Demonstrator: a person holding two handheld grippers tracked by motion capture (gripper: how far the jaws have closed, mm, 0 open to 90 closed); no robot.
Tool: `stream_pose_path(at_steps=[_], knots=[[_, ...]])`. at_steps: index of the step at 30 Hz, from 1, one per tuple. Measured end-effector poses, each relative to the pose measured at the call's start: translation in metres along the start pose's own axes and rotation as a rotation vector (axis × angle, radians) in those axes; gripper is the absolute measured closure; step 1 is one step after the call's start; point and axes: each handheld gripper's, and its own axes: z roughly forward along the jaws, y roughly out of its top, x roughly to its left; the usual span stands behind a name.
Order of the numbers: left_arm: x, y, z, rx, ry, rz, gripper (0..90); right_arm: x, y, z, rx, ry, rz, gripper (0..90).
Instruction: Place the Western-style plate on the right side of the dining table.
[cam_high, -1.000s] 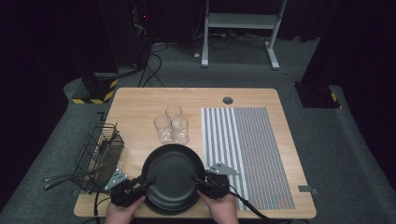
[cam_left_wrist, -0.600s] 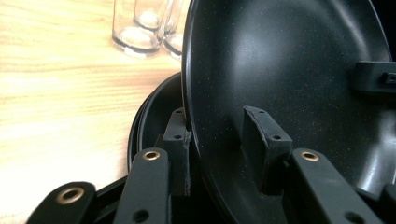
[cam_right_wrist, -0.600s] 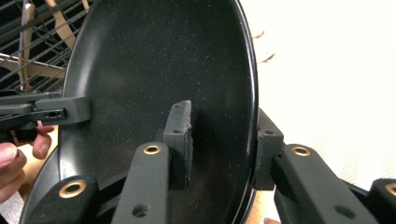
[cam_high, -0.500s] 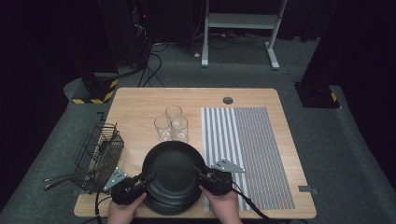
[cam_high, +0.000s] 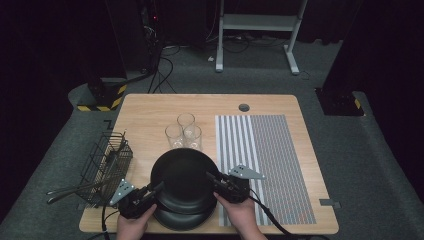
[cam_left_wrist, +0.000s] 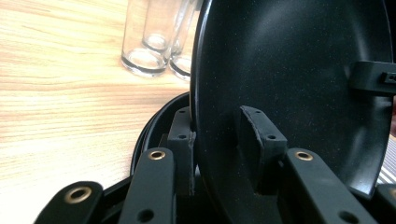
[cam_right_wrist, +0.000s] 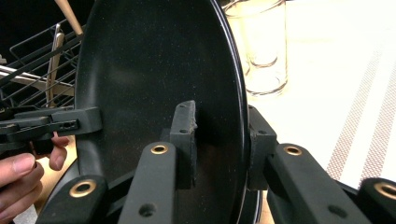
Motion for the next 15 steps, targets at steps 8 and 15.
stream_pose_path(at_steps=[8, 15], knots=[[-0.005, 0.007, -0.003, -0.038, 0.025, -0.001, 68.7, -0.007, 0.005, 0.002, -0.027, 0.049, -0.006, 71.2], [-0.008, 0.013, -0.008, -0.069, 0.033, 0.011, 69.0, -0.006, 0.004, 0.001, -0.045, 0.074, -0.001, 71.6]])
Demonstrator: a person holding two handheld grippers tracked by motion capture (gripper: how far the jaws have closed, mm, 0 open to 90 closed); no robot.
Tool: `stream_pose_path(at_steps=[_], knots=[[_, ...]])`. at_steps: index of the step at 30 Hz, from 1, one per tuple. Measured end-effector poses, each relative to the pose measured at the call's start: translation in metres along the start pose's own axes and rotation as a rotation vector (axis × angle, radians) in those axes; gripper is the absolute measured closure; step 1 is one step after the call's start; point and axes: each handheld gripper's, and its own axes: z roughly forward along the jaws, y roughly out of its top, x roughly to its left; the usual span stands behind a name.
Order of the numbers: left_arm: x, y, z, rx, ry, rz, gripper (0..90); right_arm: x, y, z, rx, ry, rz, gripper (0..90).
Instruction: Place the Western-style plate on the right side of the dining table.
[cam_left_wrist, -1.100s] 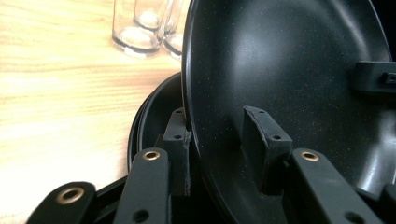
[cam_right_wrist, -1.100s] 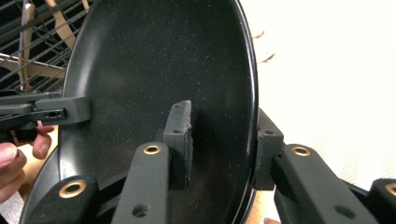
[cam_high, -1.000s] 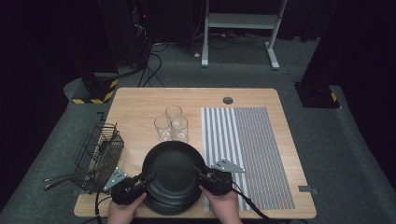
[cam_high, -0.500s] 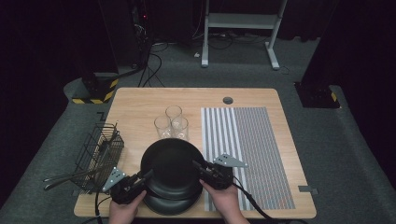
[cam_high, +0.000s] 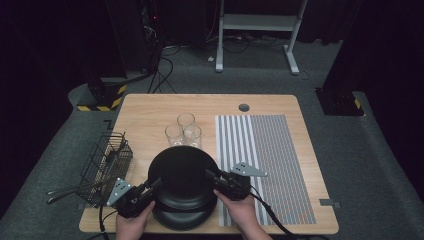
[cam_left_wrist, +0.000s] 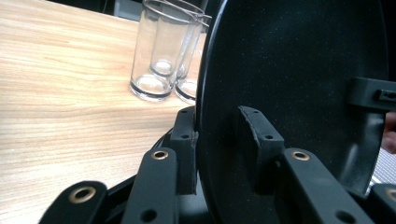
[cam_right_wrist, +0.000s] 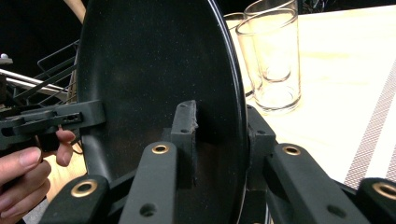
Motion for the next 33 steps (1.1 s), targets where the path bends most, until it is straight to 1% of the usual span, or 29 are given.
stream_pose_path(at_steps=[5, 10, 16, 20, 24, 28, 30, 33], knots=[[0.001, 0.002, 0.000, -0.013, -0.005, -0.007, 68.9, 0.002, -0.001, -0.001, -0.010, 0.006, 0.003, 72.2], [0.001, 0.005, 0.002, -0.023, -0.013, -0.011, 69.0, 0.001, -0.001, -0.002, -0.017, 0.014, 0.013, 72.6], [0.000, 0.009, 0.001, -0.039, -0.012, 0.007, 68.8, 0.001, -0.002, -0.003, -0.027, 0.022, 0.014, 72.4], [-0.001, 0.011, 0.001, -0.042, -0.014, 0.008, 68.7, 0.001, -0.001, -0.003, -0.033, 0.027, 0.013, 72.4], [-0.003, 0.014, 0.002, -0.050, -0.020, 0.010, 68.8, 0.000, -0.001, -0.005, -0.040, 0.034, 0.013, 72.3], [-0.006, 0.017, 0.003, -0.050, -0.027, 0.015, 68.7, -0.001, 0.000, -0.009, -0.066, 0.047, 0.011, 72.2], [-0.008, 0.018, 0.003, -0.050, -0.029, 0.012, 68.7, -0.002, 0.001, -0.010, -0.070, 0.046, 0.015, 72.1], [-0.010, 0.020, 0.004, -0.051, -0.032, 0.017, 68.6, -0.003, 0.002, -0.012, -0.078, 0.051, 0.016, 72.2]])
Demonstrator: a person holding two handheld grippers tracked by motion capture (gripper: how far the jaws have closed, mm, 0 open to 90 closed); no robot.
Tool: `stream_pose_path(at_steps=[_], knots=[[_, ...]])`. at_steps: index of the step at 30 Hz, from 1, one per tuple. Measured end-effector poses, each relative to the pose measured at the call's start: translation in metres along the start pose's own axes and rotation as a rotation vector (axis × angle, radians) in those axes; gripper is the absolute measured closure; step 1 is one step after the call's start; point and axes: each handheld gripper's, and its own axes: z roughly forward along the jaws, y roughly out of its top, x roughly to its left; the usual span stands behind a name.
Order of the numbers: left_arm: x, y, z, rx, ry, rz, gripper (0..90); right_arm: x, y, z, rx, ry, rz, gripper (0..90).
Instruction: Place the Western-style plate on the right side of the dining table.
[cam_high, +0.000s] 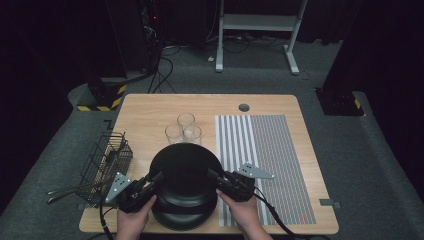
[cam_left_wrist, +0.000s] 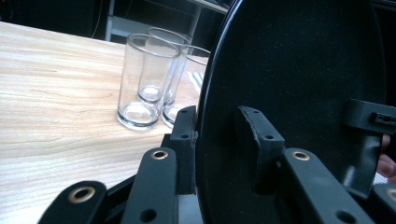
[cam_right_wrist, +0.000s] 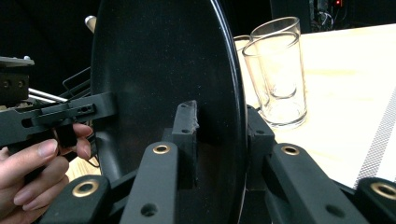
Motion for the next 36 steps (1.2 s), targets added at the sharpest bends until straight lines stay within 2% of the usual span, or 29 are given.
stream_pose_path(at_steps=[19, 25, 36], knots=[[-0.014, 0.013, 0.012, -0.012, -0.010, 0.051, 67.5, -0.007, 0.007, -0.014, -0.039, 0.006, 0.022, 72.9], [-0.014, 0.016, 0.018, -0.002, -0.019, 0.054, 66.9, -0.009, 0.008, -0.016, -0.043, 0.000, 0.028, 73.3], [-0.022, 0.022, 0.027, -0.002, -0.040, 0.063, 67.2, -0.016, 0.012, -0.025, -0.069, -0.013, 0.031, 73.0]])
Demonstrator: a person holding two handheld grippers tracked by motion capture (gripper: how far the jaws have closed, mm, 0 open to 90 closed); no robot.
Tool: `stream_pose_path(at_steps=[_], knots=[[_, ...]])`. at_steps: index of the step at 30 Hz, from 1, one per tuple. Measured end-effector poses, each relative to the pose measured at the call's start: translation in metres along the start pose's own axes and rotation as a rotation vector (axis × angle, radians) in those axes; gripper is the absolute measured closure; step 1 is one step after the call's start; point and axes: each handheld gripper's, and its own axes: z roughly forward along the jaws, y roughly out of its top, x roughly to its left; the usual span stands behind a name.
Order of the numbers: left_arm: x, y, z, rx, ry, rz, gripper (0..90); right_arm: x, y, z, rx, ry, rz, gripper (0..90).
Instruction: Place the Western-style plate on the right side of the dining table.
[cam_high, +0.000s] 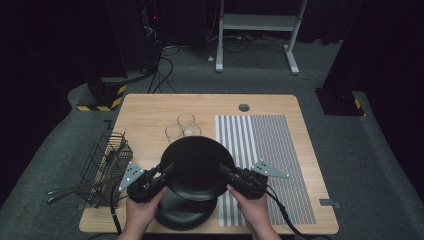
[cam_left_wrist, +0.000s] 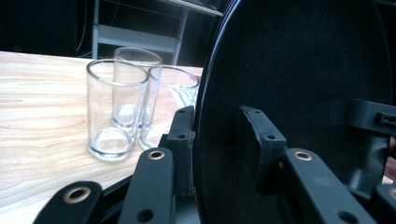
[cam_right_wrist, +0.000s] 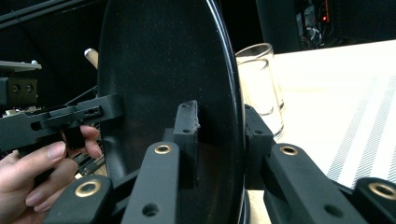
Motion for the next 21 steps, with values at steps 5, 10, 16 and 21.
stream_pose_path(at_steps=[5, 10, 16, 21], knots=[[-0.005, 0.002, 0.004, -0.012, -0.010, 0.017, 67.3, -0.003, 0.003, -0.005, -0.019, -0.005, 0.000, 72.7], [-0.007, 0.003, 0.010, -0.017, -0.023, 0.010, 67.6, -0.006, 0.005, -0.009, -0.026, -0.015, 0.000, 72.6], [-0.010, 0.002, 0.020, -0.018, -0.042, 0.002, 67.6, -0.010, 0.007, -0.015, -0.036, -0.032, -0.001, 72.6], [-0.015, 0.004, 0.027, -0.011, -0.052, 0.004, 67.5, -0.016, 0.008, -0.022, -0.045, -0.037, 0.010, 73.1]])
